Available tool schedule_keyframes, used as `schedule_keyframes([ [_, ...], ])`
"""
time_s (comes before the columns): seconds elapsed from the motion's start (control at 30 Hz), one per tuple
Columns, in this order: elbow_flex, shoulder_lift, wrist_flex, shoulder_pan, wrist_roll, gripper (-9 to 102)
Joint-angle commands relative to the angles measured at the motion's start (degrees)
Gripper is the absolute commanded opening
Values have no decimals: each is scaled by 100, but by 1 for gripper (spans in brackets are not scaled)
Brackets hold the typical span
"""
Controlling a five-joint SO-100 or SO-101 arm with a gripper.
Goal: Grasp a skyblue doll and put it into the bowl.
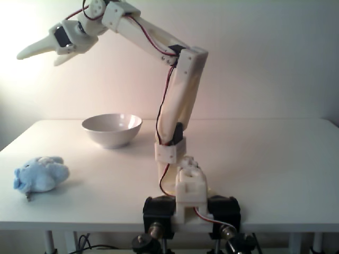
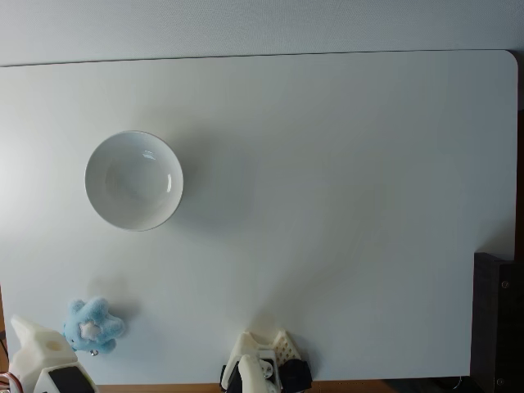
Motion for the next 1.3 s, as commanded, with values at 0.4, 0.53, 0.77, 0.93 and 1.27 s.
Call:
schedule_keyframes([
  [0.4,-246,-984,1046,-773,-1248,66],
  [0.53,-255,-1239,1995,-888,-1266,66],
  [0.77,-246,-1635,2892,-888,-1266,66],
  [0.93,-272,-2065,2839,-888,-1266,67],
  [1.27,-316,-2892,2487,-914,-1362,90],
])
